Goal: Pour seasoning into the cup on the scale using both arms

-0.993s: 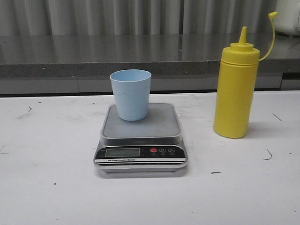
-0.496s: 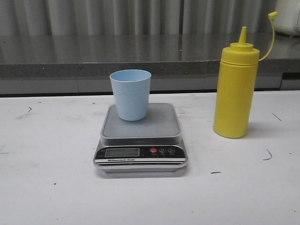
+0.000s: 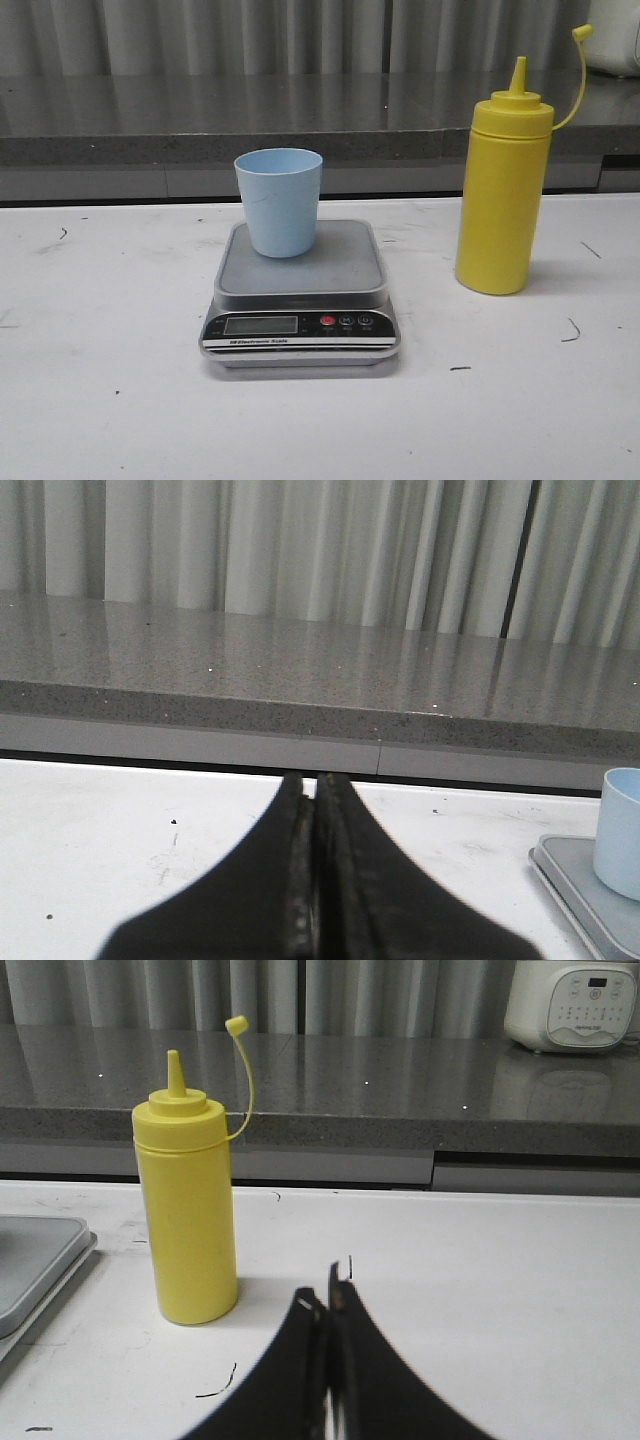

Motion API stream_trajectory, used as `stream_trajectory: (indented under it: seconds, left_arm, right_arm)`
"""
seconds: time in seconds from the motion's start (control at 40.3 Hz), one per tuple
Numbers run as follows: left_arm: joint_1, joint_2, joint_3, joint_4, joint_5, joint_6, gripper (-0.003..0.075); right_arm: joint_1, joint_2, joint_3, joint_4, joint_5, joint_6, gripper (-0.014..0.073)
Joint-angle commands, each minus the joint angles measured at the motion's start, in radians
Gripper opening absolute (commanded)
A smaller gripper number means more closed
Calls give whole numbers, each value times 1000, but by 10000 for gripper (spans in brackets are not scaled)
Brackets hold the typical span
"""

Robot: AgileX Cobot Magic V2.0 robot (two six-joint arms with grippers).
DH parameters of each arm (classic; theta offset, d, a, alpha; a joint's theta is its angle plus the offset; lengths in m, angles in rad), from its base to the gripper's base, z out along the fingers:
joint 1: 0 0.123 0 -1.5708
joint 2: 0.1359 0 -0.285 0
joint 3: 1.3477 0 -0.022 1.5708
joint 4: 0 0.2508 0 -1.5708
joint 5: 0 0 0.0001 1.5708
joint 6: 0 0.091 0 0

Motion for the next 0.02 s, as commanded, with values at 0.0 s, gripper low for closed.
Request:
stream_trajectory:
  seconds: [0.0]
  left_arm:
    - [2,-24,17,0,-86,0,-20]
  right_arm:
    - [-6,-19,-3,0,-79,-1,-117]
